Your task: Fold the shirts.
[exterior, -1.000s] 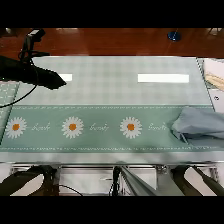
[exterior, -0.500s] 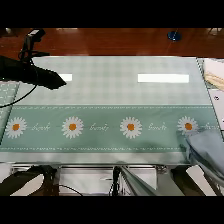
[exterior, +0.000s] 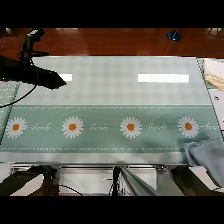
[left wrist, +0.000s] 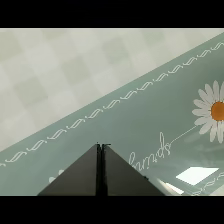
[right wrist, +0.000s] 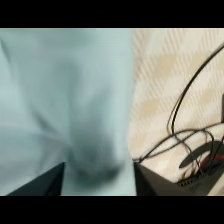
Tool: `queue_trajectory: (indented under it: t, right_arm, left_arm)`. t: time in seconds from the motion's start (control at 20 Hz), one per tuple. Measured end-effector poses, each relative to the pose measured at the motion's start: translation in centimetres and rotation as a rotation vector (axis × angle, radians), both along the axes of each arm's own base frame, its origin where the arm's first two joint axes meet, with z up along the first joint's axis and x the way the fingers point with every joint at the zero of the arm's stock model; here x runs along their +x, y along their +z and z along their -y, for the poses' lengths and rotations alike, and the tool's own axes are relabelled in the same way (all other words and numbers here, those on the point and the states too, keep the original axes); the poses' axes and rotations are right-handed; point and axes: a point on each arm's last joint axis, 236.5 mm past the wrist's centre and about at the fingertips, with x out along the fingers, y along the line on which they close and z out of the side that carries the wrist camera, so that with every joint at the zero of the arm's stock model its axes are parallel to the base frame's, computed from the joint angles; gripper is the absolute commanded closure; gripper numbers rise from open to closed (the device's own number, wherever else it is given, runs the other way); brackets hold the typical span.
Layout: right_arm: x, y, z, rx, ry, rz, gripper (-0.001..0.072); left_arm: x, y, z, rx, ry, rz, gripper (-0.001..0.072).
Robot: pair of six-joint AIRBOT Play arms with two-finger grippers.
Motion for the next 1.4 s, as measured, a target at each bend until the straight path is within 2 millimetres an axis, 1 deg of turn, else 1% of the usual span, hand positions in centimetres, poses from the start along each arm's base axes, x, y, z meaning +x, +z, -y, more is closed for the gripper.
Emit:
queue_trajectory:
  t: [0.15, 0.2, 0.25, 0.3, 0.35, 0.4, 0.45, 0.5, 0.55, 0.6, 0.65, 0.7, 0.75, 0.8, 0.85, 0.9, 0.95, 1.0, 1.05, 1.1, 1.15, 1.2, 1.25, 1.3, 1.4]
  right_arm:
    - [-2.0, 0.3, 2.5, -0.101, 0.037, -0.057, 0.0207]
    - [-2.5, 0.5, 3.7, -0.160, 0.045, -0.079, 0.0239]
    - [-2.6, 0.7, 5.4, -0.238, 0.056, -0.081, 0.0314]
    - [-1.9, 0.8, 7.5, -0.332, 0.071, -0.049, 0.0326]
    - [0.0, 0.7, 10.1, -0.442, 0.091, 0.034, 0.0327]
    - [3.5, 0.8, 13.1, -0.567, 0.113, 0.171, 0.0326]
    - [7.8, 1.6, 16.0, -0.696, 0.135, 0.335, 0.0326]
    - [12.3, 2.9, 18.3, -0.800, 0.165, 0.497, 0.0326]
    - [17.5, 5.0, 20.1, -0.890, 0.209, 0.667, 0.0326]
    - [23.7, 8.0, 21.2, -0.963, 0.288, 0.845, 0.0326]
    - [30.0, 10.6, 20.9, -0.979, 0.399, 0.995, 0.0326]
    - [37.9, 13.2, 18.7, -0.945, 0.563, 1.150, 0.0326]
    - [45.7, 15.1, 14.4, -0.858, 0.720, 1.299, 0.0326]
    - [53.3, 15.8, 7.3, -0.692, 0.871, 1.443, 0.0326]
    - [58.2, 15.3, -0.2, -0.503, 1.003, 1.519, 0.0326]
    - [61.3, 14.1, -8.1, -0.303, 1.145, 1.537, 0.0326]
    - [62.0, 11.9, -15.0, -0.125, 1.312, 1.474, 0.0326]
    - [61.0, 9.1, -20.0, 0.020, 1.473, 1.354, 0.0326]
    - [59.0, 6.5, -23.4, 0.132, 1.621, 1.192, 0.0325]
    - [57.6, 5.1, -24.7, 0.169, 1.712, 1.055, 0.0323]
    - [56.2, 3.8, -25.0, 0.185, 1.771, 0.915, 0.0322]
    - [55.1, 3.1, -24.8, 0.190, 1.799, 0.810, 0.0298]
    - [54.3, 2.8, -24.6, 0.190, 1.809, 0.735, 0.0287]
    - [53.4, 2.4, -24.0, 0.199, 1.804, 0.666, 0.0287]
    - [51.7, 2.0, -22.5, 0.221, 1.765, 0.564, 0.0286]
  left_arm:
    - [0.0, 0.0, 0.0, 0.001, 0.001, 0.000, 0.0685]
    - [0.0, 0.0, 0.0, 0.001, 0.002, 0.001, 0.0685]
    - [0.1, 0.0, -0.1, 0.001, 0.004, 0.003, 0.0685]
    - [0.2, 0.0, -0.1, 0.000, 0.007, 0.004, 0.0684]
    - [0.4, 0.1, -0.1, -0.001, 0.011, 0.012, 0.0681]
    - [0.7, 0.2, -0.1, -0.003, 0.017, 0.024, 0.0638]
    - [1.1, 0.4, -0.1, -0.006, 0.027, 0.043, 0.0505]
    - [1.6, 0.7, -0.1, -0.013, 0.036, 0.060, 0.0346]
    - [2.1, 1.0, 0.0, -0.022, 0.047, 0.081, 0.0224]
    - [2.6, 1.4, 0.1, -0.037, 0.059, 0.105, 0.0172]
    - [3.4, 1.9, 0.1, -0.051, 0.076, 0.136, 0.0169]
    - [4.2, 2.5, 0.1, -0.066, 0.097, 0.173, 0.0169]
    - [5.1, 3.1, 0.1, -0.078, 0.118, 0.208, 0.0169]
    - [6.0, 3.5, 0.0, -0.086, 0.137, 0.241, 0.0171]
    - [6.7, 3.7, -0.1, -0.095, 0.154, 0.263, 0.0182]
    - [7.3, 3.4, -0.1, -0.098, 0.164, 0.268, 0.0183]
    - [7.5, 2.6, 0.2, -0.099, 0.170, 0.247, 0.0182]
    - [7.6, 1.3, 0.7, -0.089, 0.164, 0.211, 0.0183]
    - [7.3, -0.3, 1.2, -0.065, 0.150, 0.165, 0.0183]
    - [6.8, -2.1, 1.7, -0.026, 0.129, 0.114, 0.0182]
    - [6.3, -4.0, 2.2, 0.024, 0.107, 0.071, 0.0182]
    - [5.8, -5.5, 2.4, 0.082, 0.091, 0.036, 0.0175]
    - [5.5, -6.7, 2.4, 0.142, 0.086, 0.017, 0.0172]
    - [5.5, -7.5, 2.1, 0.192, 0.098, 0.001, 0.0171]
    - [5.8, -8.2, 1.4, 0.262, 0.128, -0.010, 0.0171]
